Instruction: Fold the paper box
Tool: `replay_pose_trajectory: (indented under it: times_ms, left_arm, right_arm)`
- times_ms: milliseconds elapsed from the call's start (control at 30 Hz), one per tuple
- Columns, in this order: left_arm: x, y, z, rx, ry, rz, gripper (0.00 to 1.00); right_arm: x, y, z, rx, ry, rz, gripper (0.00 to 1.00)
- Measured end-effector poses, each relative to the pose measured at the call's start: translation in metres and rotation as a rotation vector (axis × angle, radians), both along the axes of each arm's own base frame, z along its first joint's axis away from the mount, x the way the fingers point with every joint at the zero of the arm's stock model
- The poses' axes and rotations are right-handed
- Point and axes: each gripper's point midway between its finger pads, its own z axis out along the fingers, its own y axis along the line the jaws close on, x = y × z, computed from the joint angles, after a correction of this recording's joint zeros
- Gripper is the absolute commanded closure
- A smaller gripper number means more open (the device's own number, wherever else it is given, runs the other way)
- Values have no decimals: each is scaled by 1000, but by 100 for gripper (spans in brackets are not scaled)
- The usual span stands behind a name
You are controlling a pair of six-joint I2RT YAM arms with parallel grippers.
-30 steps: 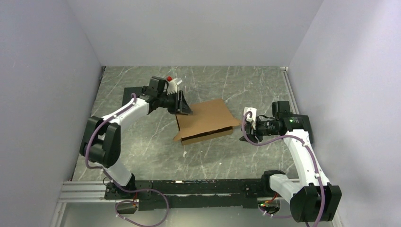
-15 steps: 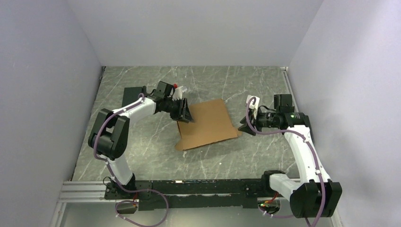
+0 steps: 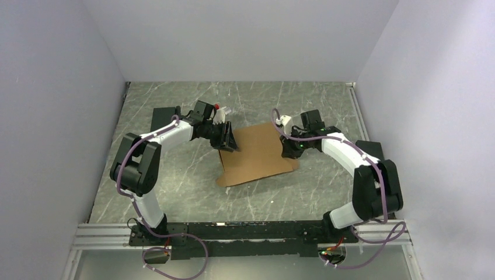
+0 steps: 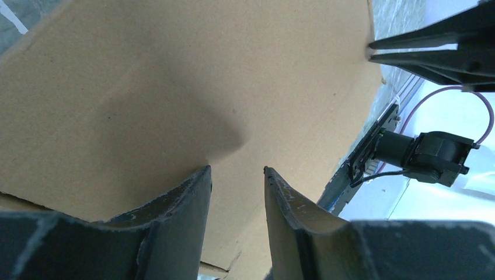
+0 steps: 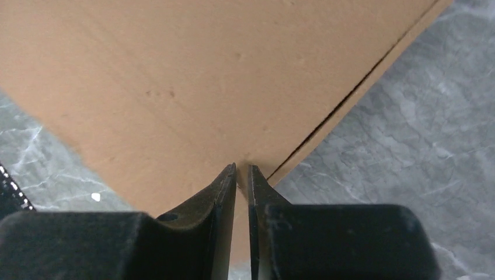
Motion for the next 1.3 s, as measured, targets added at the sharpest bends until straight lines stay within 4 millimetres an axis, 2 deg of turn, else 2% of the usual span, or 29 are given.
replay_pose_trajectory:
  times_ms: [100, 267, 400, 533, 667, 733, 833, 933, 1067, 1200, 1300]
  left_arm:
    - [0, 0, 0, -1, -1, 0, 54]
    - [0, -1, 1, -6, 0, 1, 51]
    - [2, -2, 8, -18, -19, 10, 41]
    - [5, 0, 29, -33, -89, 33, 32]
    - [7, 9, 61, -45, -201, 76, 22]
    - [8, 18, 74, -48, -265, 113, 16]
    - [5, 32, 82, -49, -311, 170, 7]
    - [3, 52, 77, -50, -309, 245, 2]
    - [2, 81, 59, -74, -254, 367, 1]
    - [0, 100, 43, -74, -188, 451, 1]
    - [1, 110, 45, -48, -198, 499, 0]
  right_arm:
    - [4, -4, -14, -32, 36, -42, 82]
    - [7, -4, -13, -37, 29, -62, 77]
    - [4, -1, -10, -21, 37, -45, 68]
    - [-3, 1, -2, 24, 50, -20, 61]
    - [-4, 1, 10, 88, 49, -16, 53]
    - [-4, 0, 14, 118, 57, -24, 48]
    - [-2, -4, 20, 174, 79, -55, 40]
    - [7, -11, 29, 234, 81, -117, 35]
    - [18, -17, 38, 274, 64, -177, 28]
    - [28, -17, 55, 294, -5, -207, 13]
    - [35, -17, 75, 312, -98, -202, 4]
